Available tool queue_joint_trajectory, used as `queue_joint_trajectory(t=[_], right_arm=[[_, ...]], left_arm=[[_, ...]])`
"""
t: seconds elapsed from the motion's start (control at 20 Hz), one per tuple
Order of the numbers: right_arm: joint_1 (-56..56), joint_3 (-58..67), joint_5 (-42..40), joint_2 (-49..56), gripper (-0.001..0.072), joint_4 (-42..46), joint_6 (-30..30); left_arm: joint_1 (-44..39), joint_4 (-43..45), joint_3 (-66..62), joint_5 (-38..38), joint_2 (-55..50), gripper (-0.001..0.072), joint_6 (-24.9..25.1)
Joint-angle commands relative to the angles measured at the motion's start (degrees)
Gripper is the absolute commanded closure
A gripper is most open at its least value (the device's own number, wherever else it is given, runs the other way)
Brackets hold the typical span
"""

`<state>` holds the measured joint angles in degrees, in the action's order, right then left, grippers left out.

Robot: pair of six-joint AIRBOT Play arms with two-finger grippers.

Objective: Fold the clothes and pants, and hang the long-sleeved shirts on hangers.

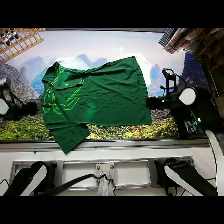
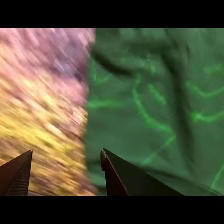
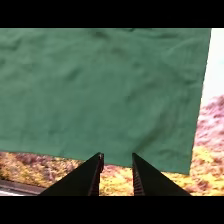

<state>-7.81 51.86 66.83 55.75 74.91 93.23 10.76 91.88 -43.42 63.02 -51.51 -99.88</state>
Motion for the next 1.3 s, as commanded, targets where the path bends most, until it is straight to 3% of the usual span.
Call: queue_joint_trajectory(t=[0.0,0.3,0.85,0.95,1.1,1.25], right_arm=[[0.0,-4.2,-1.8,-5.7,0.0457,-1.3,0.3],[0.0,-4.2,-2.0,-6.1,0.0457,-1.2,0.3],[0.0,-4.2,-3.4,-6.1,0.0457,-1.2,0.3],[0.0,-4.2,-3.4,-6.1,0.0457,-1.2,0.3],[0.0,-4.2,-3.5,-6.1,0.0457,-1.2,0.4],[0.0,-4.2,-3.6,-6.1,0.0457,-1.0,0.4]], left_arm=[[4.3,-13.7,8.3,-3.9,1.0,0.0276,4.7],[4.8,-14.6,8.7,-4.0,-7.8,0.0292,5.9],[4.9,-14.4,8.7,-7.3,-14.9,0.0294,6.3],[4.9,-14.6,8.7,-8.3,-15.2,0.0366,6.3],[4.8,-17.2,8.7,-10.3,-15.3,0.0368,6.4],[4.8,-22.7,8.7,-9.8,-15.2,0.0644,9.5]])
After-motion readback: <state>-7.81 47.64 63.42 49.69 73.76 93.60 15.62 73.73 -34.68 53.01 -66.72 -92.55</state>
